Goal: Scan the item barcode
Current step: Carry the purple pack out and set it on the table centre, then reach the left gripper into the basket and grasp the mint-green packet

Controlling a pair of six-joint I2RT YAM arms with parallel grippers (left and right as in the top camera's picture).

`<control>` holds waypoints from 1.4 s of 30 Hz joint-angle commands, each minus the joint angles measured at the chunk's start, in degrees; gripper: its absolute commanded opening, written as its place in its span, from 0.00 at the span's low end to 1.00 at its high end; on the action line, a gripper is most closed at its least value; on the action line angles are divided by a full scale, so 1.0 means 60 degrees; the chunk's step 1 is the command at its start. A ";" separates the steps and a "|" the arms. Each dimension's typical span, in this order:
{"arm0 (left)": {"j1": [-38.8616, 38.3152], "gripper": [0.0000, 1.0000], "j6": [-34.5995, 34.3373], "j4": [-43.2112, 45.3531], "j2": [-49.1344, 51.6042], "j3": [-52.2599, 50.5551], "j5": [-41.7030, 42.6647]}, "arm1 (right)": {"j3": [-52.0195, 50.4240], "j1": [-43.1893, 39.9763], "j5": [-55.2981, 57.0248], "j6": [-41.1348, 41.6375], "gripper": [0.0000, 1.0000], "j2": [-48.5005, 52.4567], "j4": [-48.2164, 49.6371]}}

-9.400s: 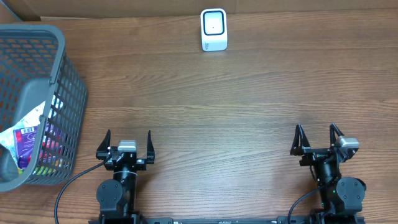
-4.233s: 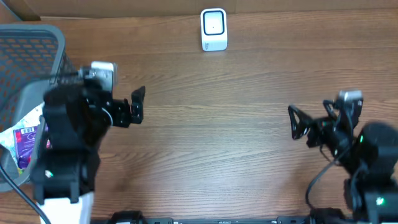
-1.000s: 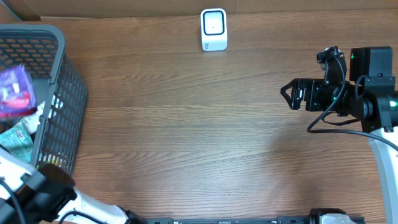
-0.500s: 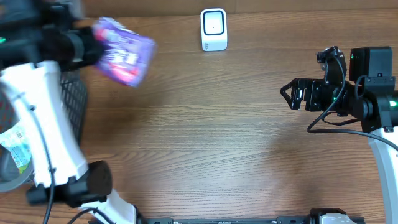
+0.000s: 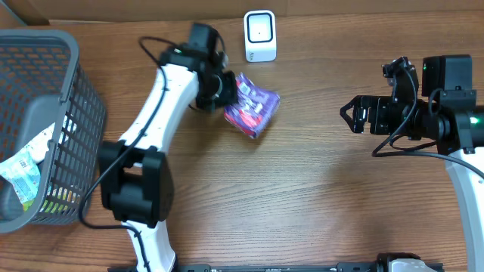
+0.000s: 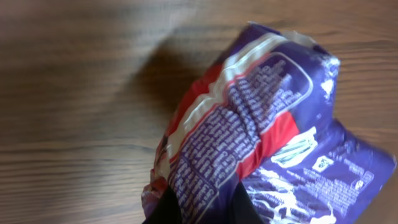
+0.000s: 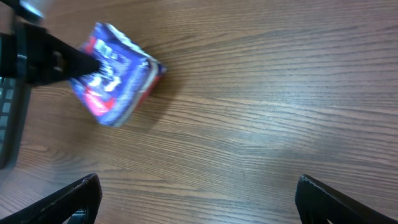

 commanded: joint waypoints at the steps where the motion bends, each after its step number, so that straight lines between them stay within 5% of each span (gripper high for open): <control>1: -0.0302 0.12 -0.1596 0.0331 0.0390 -0.0444 0.0197 | 0.0219 0.0004 0.0055 -0.0007 1.00 0.0073 -0.0018; 5: -0.0459 0.66 -0.0718 0.0175 0.0408 -0.0284 0.0423 | 0.0197 0.0007 0.0055 -0.0011 1.00 0.0073 -0.0011; 7: -0.0393 0.73 -0.0382 -0.0299 0.0390 0.0291 0.0372 | 0.0197 0.0007 0.0055 -0.0011 1.00 0.0073 -0.0011; 16: 0.0663 0.73 0.0474 -0.4262 0.0251 0.6087 -0.1563 | 0.0197 0.0004 0.0055 -0.0011 1.00 0.0073 -0.0022; 23: 0.2732 0.72 0.0947 -0.6619 0.0004 1.0003 -0.2444 | 0.0197 0.0004 0.0055 -0.0011 1.00 0.0073 -0.0051; 36: 0.8051 0.76 0.1610 -0.6619 -0.1785 0.8535 -0.2710 | 0.0197 0.0007 0.0055 -0.0011 1.00 0.0073 -0.0259; 40: 0.9533 0.99 0.1741 -0.6615 -0.1876 0.8043 -0.2229 | 0.0193 0.0004 0.0095 -0.0018 1.00 0.0073 -0.0331; 42: 0.9974 1.00 0.2047 -0.6601 -0.1821 0.7839 -0.2011 | 0.0193 0.0007 0.0135 -0.0018 1.00 0.0080 -0.0401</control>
